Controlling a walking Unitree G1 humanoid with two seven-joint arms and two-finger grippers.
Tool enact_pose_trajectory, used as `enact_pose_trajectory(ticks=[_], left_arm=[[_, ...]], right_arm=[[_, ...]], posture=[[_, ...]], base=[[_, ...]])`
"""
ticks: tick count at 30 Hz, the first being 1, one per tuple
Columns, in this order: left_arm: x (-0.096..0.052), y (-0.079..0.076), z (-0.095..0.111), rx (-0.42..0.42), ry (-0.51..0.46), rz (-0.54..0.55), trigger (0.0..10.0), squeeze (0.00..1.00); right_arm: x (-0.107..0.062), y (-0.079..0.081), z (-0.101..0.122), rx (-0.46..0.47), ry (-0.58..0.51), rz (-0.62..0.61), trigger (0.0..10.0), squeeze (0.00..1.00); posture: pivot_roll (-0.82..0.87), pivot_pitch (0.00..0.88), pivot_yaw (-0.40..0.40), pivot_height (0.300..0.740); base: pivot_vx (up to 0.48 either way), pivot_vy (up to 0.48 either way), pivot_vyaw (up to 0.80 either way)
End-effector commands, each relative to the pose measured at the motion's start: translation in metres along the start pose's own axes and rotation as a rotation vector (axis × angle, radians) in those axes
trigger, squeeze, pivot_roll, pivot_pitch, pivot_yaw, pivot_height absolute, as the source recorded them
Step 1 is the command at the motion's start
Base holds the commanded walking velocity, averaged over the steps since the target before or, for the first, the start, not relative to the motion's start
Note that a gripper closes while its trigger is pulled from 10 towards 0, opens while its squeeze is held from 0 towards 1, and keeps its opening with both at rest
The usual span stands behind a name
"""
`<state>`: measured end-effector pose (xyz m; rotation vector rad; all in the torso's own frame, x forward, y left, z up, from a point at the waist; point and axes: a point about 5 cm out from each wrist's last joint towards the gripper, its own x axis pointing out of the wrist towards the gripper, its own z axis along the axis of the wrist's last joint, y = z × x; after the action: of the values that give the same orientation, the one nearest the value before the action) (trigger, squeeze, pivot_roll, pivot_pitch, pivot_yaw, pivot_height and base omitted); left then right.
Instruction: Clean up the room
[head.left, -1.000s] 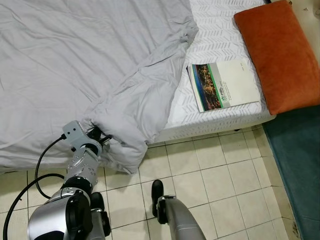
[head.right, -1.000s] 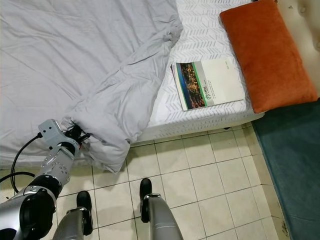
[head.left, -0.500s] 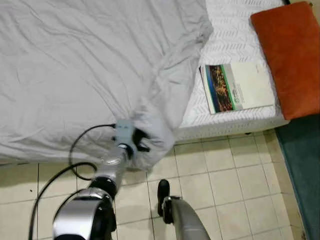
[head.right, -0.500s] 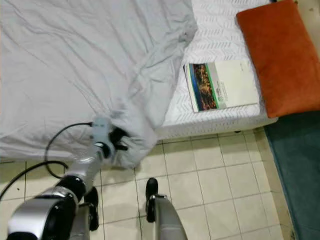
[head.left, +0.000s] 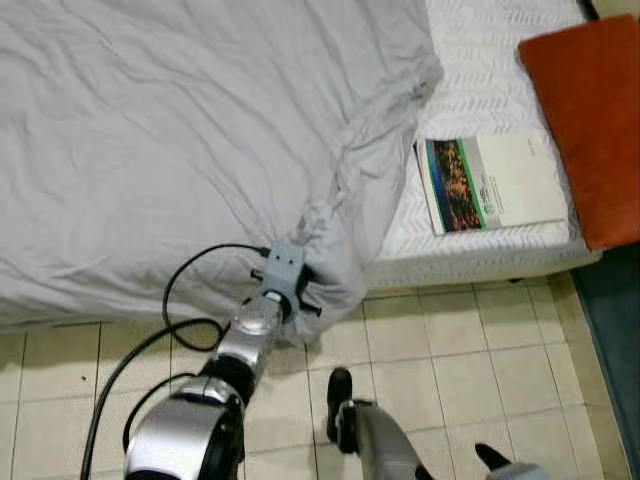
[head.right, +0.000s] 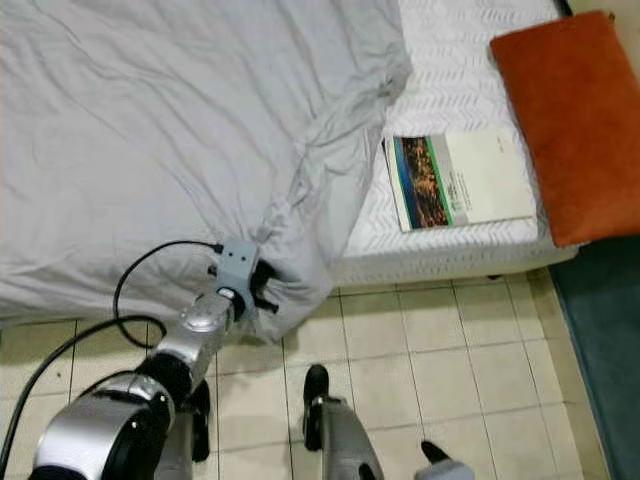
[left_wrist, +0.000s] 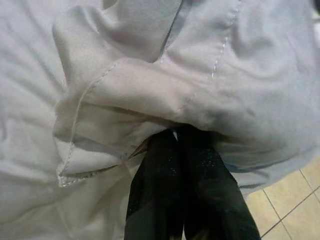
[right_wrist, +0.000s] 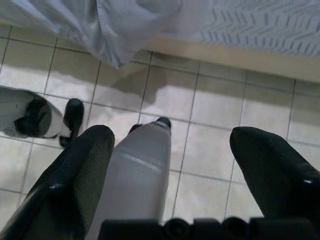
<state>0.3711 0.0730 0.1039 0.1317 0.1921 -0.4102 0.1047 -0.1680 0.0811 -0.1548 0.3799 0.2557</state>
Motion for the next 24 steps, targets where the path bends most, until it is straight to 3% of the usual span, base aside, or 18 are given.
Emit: enact_pose_trajectory(ticks=[1,14,24], left_arm=[[0.001,-0.017,-0.008,0.033,0.037,-0.055,10.0,0.0],[-0.001,-0.056,-0.024,0.082,0.096,-0.179,10.0,0.0],[-0.007,-0.087,-0.039,0.124,0.135,-0.284,10.0,0.0]], right_arm=[[-0.004,-0.006,-0.014,-0.008,0.07,-0.027,10.0,0.0],[0.005,-0.011,-0.012,-0.029,0.055,-0.024,10.0,0.0],[0.0,-0.014,-0.013,-0.044,0.061,-0.022,10.0,0.0]], posture=[[-0.22,0.493,-0.122,0.74],[-0.24,0.471,-0.141,0.74],[-0.26,0.477,-0.143,0.74]], base=[[0.0,-0.446,0.0],[0.0,-0.445,0.0],[0.0,-0.445,0.0]])
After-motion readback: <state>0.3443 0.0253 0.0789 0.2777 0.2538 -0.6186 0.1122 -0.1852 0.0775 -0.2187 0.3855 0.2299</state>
